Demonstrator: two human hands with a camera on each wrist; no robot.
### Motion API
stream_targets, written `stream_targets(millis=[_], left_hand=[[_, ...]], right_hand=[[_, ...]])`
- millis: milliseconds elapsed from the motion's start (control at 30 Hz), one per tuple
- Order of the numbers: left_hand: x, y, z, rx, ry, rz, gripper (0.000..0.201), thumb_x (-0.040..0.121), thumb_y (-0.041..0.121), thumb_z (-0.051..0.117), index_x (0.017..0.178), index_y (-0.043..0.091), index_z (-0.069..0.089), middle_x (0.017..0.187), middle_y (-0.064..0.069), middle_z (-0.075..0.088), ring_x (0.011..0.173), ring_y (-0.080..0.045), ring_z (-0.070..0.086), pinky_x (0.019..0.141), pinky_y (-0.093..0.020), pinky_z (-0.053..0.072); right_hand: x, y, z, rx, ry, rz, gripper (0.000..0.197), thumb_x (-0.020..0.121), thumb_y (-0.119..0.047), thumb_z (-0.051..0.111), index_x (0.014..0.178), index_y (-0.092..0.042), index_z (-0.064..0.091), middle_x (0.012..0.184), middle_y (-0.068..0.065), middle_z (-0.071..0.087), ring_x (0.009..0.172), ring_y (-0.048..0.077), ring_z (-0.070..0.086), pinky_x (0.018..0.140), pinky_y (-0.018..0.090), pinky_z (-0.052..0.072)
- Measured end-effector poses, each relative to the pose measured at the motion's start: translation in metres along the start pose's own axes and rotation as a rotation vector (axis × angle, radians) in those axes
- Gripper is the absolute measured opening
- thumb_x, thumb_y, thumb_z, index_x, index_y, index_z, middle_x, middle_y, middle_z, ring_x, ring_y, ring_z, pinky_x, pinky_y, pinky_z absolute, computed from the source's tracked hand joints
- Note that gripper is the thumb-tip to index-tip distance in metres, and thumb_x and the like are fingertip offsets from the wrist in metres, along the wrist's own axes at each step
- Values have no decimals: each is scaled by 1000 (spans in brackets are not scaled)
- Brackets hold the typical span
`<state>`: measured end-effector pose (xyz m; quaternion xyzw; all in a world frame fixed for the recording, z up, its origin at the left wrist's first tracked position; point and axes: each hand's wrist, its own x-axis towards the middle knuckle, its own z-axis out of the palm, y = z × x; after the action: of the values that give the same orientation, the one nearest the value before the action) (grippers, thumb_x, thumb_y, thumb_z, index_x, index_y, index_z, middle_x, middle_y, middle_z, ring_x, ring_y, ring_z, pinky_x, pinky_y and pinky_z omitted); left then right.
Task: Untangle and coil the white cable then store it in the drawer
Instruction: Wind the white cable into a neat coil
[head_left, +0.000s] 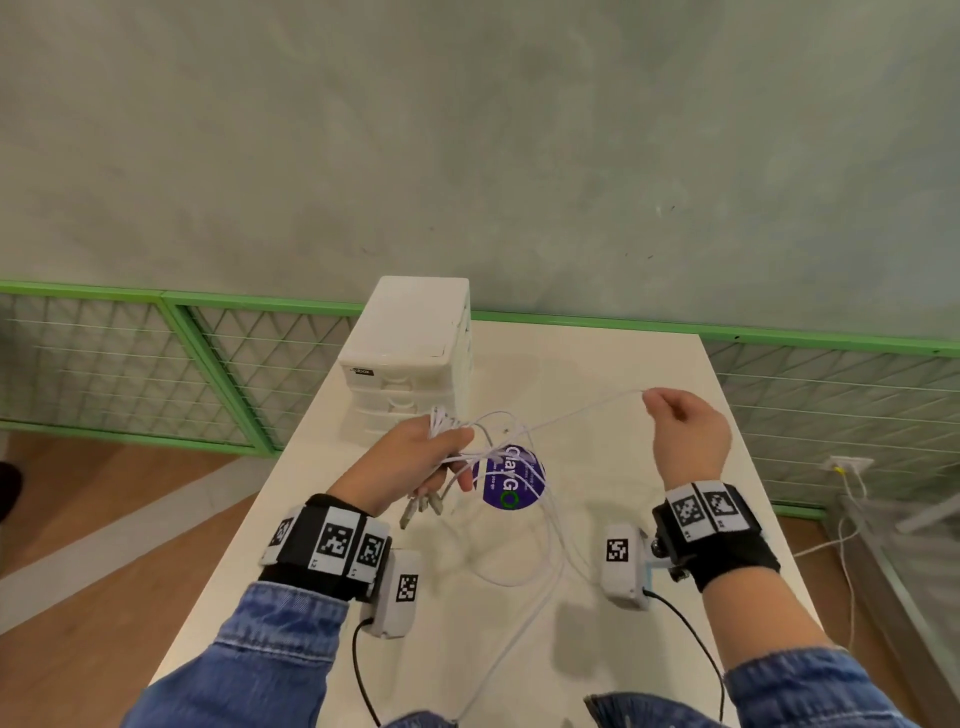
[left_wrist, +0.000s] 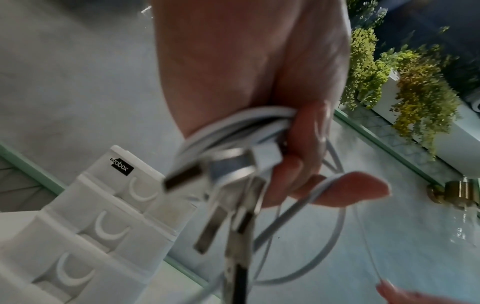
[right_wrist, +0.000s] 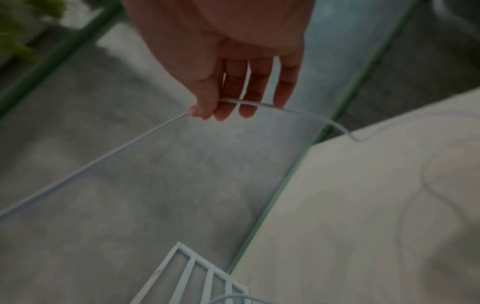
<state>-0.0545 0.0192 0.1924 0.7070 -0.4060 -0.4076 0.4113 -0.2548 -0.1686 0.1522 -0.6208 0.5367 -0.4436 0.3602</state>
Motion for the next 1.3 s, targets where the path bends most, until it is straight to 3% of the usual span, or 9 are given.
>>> stream_targets(millis=[167, 267, 367, 500, 633, 900, 1067, 1200, 1300], left_hand=[[7, -3, 0, 76, 44, 8, 48, 94, 31, 47, 58, 7, 67, 47, -18, 48, 37, -18, 33, 45, -25, 44], [13, 1, 9, 131, 97, 9, 48, 93, 30, 48, 58, 3, 68, 39, -2, 48, 36, -15, 37, 50, -33, 47], [18, 7, 18, 136, 120, 27, 49, 94, 28, 49, 59, -1, 68, 32, 3, 44, 33, -13, 37, 50, -36, 47], [16, 14, 18, 101, 158, 30, 46, 94, 25, 49, 71, -12, 64, 31, 4, 45, 32, -9, 37, 49, -34, 46], [7, 11, 10, 180, 74, -20, 38, 94, 22, 47, 73, -3, 66, 39, 6, 58, 36, -9, 38, 47, -27, 43], [-3, -14, -22, 126, 140, -98, 29, 91, 22, 50, 75, 0, 61, 56, -11, 67, 39, -16, 36, 43, -27, 40], [3, -11, -12, 132, 163, -64, 44, 91, 30, 52, 58, 6, 70, 44, -11, 56, 38, -12, 39, 49, -29, 42], [8, -3, 5, 111, 136, -13, 45, 94, 24, 48, 64, -3, 70, 38, 1, 54, 35, -9, 39, 49, -26, 40], [10, -1, 15, 76, 147, 29, 40, 93, 24, 50, 75, -7, 66, 60, -19, 66, 41, -14, 45, 46, -26, 42]], right_hand=[[-4, 32, 1, -171, -55, 165, 18, 88, -20, 58, 101, -14, 68, 105, 9, 69, 90, 23, 58, 79, 28, 40], [-13, 26, 10, -254, -22, -307, 24, 88, -9, 54, 107, -16, 67, 113, 9, 67, 108, 25, 56, 94, 28, 38], [-31, 1, 24, -150, -352, -630, 27, 89, -14, 52, 110, -21, 67, 118, -2, 65, 119, 13, 48, 105, 25, 29], [-47, -11, 34, -23, -658, -500, 20, 89, -24, 57, 106, -29, 67, 94, -4, 65, 92, 4, 55, 87, 19, 40], [-31, -12, 29, 7, -358, -522, 11, 85, -24, 60, 87, -21, 71, 80, -2, 64, 74, 12, 55, 73, 21, 42], [30, 43, -24, -54, 165, 303, 23, 91, -23, 49, 103, -15, 67, 106, 12, 66, 91, 27, 56, 82, 34, 42], [12, 44, -5, -403, -57, -35, 27, 90, -22, 55, 115, -17, 64, 129, 14, 54, 121, 32, 47, 105, 46, 36], [-24, 6, 18, -214, -447, -536, 39, 88, -25, 59, 127, -22, 55, 136, -5, 48, 131, 14, 35, 111, 31, 24], [-48, -16, 34, -155, -755, -462, 35, 90, -23, 58, 125, -23, 57, 124, -8, 58, 119, 4, 47, 101, 12, 30]])
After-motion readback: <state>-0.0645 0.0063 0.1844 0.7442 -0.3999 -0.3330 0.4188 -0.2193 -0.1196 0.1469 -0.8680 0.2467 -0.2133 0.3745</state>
